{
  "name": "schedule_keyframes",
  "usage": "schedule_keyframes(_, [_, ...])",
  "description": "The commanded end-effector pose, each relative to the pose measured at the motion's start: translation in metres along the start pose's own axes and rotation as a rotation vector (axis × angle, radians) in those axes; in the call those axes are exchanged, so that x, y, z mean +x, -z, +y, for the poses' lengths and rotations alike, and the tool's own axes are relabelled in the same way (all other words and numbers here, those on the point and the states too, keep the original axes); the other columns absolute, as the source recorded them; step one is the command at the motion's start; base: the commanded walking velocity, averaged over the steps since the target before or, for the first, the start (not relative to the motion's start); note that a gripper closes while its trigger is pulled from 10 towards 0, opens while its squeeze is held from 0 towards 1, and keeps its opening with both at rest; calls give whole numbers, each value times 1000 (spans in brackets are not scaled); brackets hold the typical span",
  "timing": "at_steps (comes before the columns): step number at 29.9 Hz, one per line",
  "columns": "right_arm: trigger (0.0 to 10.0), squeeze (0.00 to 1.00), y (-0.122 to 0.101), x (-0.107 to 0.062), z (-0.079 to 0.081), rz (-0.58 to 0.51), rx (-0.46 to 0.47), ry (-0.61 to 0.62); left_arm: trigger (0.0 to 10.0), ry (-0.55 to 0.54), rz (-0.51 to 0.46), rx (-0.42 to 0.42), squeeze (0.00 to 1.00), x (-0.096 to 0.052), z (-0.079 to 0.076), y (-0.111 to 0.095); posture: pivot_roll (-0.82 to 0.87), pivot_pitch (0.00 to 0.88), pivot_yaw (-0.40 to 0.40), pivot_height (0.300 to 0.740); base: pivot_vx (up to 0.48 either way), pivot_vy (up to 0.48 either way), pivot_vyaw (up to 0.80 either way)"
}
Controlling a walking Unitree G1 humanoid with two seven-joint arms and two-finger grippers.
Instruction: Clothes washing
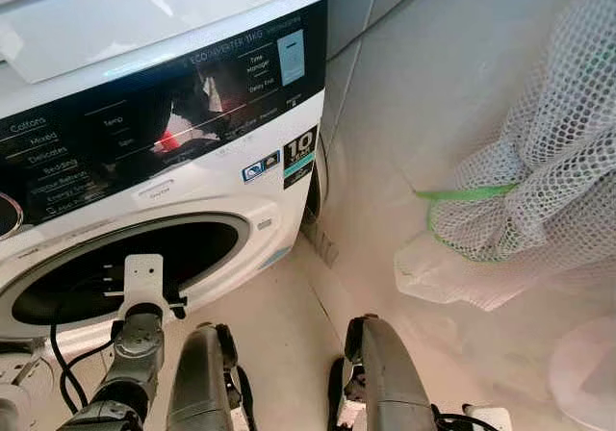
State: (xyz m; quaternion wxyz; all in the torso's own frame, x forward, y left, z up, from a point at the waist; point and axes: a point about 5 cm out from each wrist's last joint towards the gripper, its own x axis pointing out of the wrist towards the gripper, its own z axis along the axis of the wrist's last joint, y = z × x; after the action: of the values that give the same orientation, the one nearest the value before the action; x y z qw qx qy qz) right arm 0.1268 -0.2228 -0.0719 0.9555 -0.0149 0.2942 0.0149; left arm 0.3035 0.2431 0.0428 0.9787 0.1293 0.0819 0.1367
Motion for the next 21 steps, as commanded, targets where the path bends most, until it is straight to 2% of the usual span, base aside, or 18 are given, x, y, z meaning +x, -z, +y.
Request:
schedule_keyframes(1, [10000, 0, 12, -11, -4, 32, 18, 29, 10000, 25, -11, 75, 0, -1, 0, 2, -65, 395, -77, 599, 0, 0, 0])
schedule_keyframes(6, [10000, 0, 13, -13, -6, 34, 15, 34, 10000, 32, -115, 146, 0, 15, 0, -29, -70, 404, -86, 599, 0, 0, 0])
schedule_keyframes(13, [10000, 0, 14, -14, -8, 35, 5, 28, 10000, 36, -94, 136, 0, 26, 7, -41, -84, 410, -89, 599, 0, 0, 0])
schedule_keyframes(19, [10000, 0, 14, -16, -10, 32, -4, 32, 10000, 61, -72, 208, 0, 31, 9, -46, -106, 415, -99, 599, 0, 0, 0])
schedule_keyframes(20, [10000, 0, 14, -17, -11, 33, -7, 34, 10000, 43, -58, 218, 133, 33, 14, -46, -108, 416, -104, 599, 0, 0, 0])
schedule_keyframes(21, [10000, 0, 14, -17, -12, 34, -9, 34, 10000, 29, -53, 225, 729, 33, 17, -46, -108, 416, -104, 599, 0, 0, 0])
